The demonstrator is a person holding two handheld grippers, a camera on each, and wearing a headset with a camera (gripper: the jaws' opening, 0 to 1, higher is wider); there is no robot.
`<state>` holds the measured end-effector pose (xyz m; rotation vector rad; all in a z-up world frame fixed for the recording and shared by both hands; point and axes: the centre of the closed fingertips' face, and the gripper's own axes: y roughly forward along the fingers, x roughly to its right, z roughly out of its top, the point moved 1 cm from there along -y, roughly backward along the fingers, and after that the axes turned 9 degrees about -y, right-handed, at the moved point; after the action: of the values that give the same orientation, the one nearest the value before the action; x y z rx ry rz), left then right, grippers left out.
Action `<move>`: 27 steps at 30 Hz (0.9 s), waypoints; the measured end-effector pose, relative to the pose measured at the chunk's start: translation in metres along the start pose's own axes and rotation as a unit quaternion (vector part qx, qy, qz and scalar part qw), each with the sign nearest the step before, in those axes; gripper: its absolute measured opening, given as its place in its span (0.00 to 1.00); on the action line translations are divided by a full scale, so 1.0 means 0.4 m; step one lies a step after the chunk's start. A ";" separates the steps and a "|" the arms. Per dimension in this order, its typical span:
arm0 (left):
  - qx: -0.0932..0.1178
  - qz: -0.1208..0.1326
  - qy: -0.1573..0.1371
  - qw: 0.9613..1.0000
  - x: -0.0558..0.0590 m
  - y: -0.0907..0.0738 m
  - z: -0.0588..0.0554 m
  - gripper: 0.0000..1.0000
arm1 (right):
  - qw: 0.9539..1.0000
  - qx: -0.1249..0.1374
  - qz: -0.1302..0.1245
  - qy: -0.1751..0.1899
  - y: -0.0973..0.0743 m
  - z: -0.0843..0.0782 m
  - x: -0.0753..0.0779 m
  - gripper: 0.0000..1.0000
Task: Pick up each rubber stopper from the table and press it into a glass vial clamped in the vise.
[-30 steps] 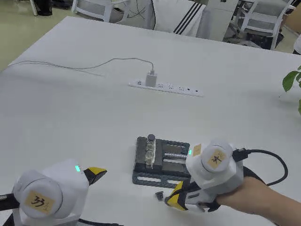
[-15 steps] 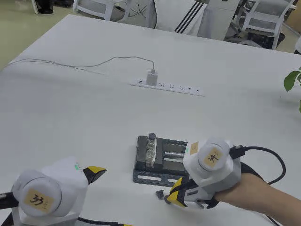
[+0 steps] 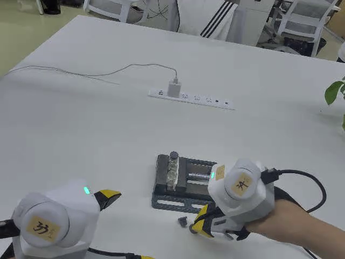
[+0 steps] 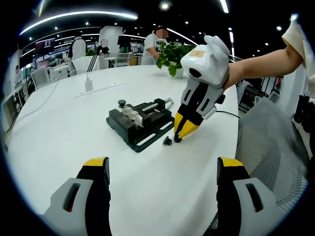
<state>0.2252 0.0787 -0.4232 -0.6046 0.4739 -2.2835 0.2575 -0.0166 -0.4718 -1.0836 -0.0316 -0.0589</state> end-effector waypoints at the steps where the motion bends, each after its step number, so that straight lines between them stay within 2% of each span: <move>1: 0.001 -0.001 -0.001 1.000 0.001 0.001 0.000 0.89 | 1.000 -0.003 -0.003 -0.003 -0.002 -0.003 0.001 0.01; 5: -0.001 -0.003 0.001 1.000 0.004 0.004 -0.001 0.89 | 1.000 -0.010 -0.004 -0.010 -0.009 -0.013 0.000 0.01; 14: -0.002 -0.008 0.004 1.000 0.011 0.013 0.003 0.89 | 1.000 -0.009 -0.001 0.015 -0.015 -0.048 -0.010 0.00; 16: -0.003 -0.008 0.005 1.000 0.012 0.014 0.002 0.89 | 0.999 0.007 -0.009 0.033 -0.017 -0.042 -0.006 0.00; 27: -0.003 -0.012 0.008 1.000 0.018 0.018 0.001 0.88 | 0.999 0.011 -0.007 0.049 -0.018 -0.040 -0.007 0.00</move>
<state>0.2250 0.0687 -0.4244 -0.5982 0.4847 -2.3117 0.2542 -0.0340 -0.4730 -1.0570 0.0487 -0.1237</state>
